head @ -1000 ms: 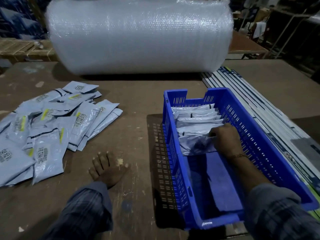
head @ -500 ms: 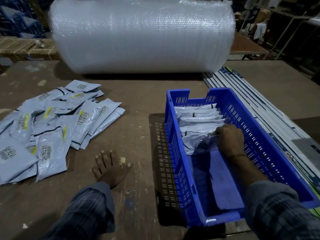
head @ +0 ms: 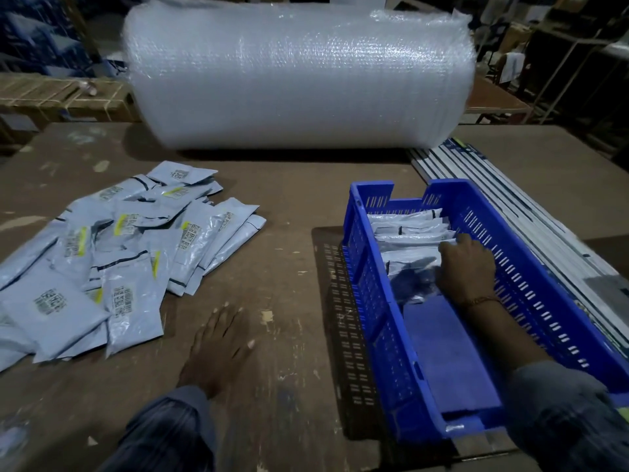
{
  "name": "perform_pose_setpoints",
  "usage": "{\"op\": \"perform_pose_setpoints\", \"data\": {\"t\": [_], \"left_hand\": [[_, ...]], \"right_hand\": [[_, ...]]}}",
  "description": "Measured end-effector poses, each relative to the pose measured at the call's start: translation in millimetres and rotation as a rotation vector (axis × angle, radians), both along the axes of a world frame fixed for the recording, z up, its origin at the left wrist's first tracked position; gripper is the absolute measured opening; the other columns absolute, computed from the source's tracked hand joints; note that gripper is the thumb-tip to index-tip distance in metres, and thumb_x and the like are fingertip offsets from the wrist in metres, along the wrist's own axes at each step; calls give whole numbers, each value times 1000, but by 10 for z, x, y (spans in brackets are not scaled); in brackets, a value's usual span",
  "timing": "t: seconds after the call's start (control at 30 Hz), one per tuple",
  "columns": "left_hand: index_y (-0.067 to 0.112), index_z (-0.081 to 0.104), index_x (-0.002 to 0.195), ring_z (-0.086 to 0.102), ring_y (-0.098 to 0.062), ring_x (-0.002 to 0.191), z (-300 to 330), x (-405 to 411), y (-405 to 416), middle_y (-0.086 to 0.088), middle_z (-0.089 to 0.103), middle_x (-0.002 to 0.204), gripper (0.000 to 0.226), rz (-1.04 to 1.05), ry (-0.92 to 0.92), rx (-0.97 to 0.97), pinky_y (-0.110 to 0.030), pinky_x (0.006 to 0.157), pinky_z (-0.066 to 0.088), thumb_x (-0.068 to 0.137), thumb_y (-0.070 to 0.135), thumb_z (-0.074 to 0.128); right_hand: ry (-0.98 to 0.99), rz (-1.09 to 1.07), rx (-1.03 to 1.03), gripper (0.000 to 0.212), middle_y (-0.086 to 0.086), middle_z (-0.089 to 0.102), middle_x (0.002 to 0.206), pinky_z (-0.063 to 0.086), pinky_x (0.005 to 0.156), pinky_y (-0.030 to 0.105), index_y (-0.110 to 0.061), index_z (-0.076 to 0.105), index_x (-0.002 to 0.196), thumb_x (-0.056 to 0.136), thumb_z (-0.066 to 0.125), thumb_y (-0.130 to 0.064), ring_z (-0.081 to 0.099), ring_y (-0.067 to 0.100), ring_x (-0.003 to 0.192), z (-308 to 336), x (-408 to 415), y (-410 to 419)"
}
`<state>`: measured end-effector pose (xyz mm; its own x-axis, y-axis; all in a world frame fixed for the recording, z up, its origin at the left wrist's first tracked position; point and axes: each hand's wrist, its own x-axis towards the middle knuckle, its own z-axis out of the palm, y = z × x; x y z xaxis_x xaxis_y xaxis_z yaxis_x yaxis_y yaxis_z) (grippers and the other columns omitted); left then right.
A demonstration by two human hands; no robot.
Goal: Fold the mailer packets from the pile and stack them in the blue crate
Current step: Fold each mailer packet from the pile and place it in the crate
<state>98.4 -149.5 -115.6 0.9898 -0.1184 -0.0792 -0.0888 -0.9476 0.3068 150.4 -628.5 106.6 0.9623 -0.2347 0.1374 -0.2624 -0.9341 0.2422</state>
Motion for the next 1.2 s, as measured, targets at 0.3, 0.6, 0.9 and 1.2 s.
{"op": "perform_pose_setpoints", "data": {"t": [0.3, 0.6, 0.9, 1.2], "left_hand": [[30, 13, 170, 8, -18, 164, 87, -141, 687, 6, 5, 178, 68, -210, -92, 19, -34, 129, 7, 109, 61, 22], [25, 26, 168, 17, -14, 162, 71, -259, 1157, 7, 16, 177, 60, -160, -110, -152, -42, 121, 39, 112, 45, 30], [26, 35, 165, 18, -11, 162, 145, -310, 1088, 7, 24, 175, 57, -91, -183, -243, -37, 126, 32, 110, 38, 41], [12, 19, 169, 8, -27, 164, 98, -226, 1151, -12, 13, 177, 79, -253, -125, -70, -43, 127, 26, 95, 29, 43]], "right_hand": [[-88, 454, 340, 29, 2, 67, 106, 56, 81, 45, -21, 69, 111, 95, 63, -45, 64, 26, 95, 595, -209, 1967], [242, 536, 527, 39, 1, 62, 124, 55, 94, 39, -24, 64, 132, 97, 67, -41, 62, 23, 111, -154, 134, 3191], [334, 458, 837, 43, 15, 69, 124, 47, 92, 31, -6, 61, 135, 96, 69, -24, 64, 31, 114, -733, 667, 4101], [216, 95, 1203, 53, 6, 63, 101, 48, 80, 31, -9, 46, 130, 91, 76, -29, 61, 26, 96, -1122, 1126, 4698]]}}
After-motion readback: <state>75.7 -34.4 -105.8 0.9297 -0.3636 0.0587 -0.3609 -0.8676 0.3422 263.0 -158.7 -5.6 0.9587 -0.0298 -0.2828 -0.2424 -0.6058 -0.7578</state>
